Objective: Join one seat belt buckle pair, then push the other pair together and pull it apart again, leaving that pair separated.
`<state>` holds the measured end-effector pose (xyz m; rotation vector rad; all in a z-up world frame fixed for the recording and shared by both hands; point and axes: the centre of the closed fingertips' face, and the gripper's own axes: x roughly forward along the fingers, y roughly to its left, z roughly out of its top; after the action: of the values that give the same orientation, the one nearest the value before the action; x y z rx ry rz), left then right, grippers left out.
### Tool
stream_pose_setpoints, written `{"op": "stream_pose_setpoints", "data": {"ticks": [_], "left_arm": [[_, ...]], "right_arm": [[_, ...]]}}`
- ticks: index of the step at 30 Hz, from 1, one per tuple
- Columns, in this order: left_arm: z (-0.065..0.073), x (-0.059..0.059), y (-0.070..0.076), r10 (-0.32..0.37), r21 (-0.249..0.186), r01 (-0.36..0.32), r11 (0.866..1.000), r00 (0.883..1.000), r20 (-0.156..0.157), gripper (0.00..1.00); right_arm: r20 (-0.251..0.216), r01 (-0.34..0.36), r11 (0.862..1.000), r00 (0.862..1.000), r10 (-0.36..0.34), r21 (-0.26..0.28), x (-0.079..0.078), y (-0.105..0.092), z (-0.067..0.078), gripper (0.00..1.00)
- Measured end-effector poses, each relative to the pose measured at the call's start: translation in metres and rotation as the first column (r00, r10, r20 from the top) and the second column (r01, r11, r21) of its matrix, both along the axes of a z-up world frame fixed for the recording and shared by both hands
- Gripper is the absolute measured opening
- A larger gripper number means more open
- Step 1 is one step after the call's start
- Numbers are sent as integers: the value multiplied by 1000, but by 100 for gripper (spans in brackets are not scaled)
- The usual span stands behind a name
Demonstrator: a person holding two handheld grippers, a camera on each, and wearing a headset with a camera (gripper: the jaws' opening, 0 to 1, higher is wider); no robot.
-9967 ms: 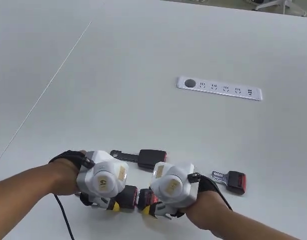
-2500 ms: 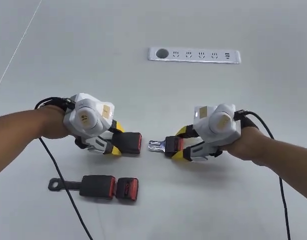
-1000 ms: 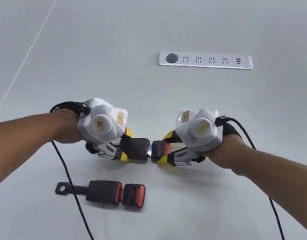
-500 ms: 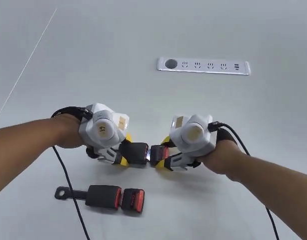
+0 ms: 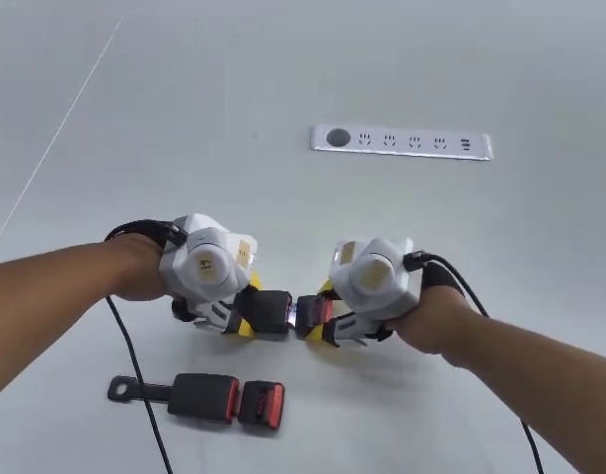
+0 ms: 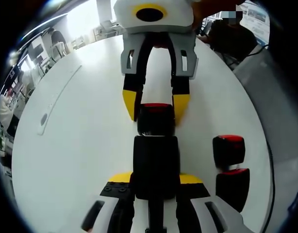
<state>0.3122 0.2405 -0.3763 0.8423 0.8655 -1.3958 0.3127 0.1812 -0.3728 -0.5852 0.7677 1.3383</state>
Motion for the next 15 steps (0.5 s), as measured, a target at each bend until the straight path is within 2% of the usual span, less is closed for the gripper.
{"op": "stream_pose_setpoints", "data": {"ticks": [7, 11, 15], "left_arm": [[1, 0, -1, 1, 11, -1, 1000, 1000, 4, 33], [1, 0, -1, 3, 12, -3, 1000, 1000, 4, 33], [2, 0, -1, -6, 27, 6, 1000, 1000, 4, 33]], "right_arm": [[7, -3, 1000, 1000, 3, -13, -1, -2, 0, 33], [8, 0, 1000, 1000, 0, -1, -1, -3, -1, 33], [4, -2, 1000, 1000, 2, -24, -1, -8, -1, 33]]}}
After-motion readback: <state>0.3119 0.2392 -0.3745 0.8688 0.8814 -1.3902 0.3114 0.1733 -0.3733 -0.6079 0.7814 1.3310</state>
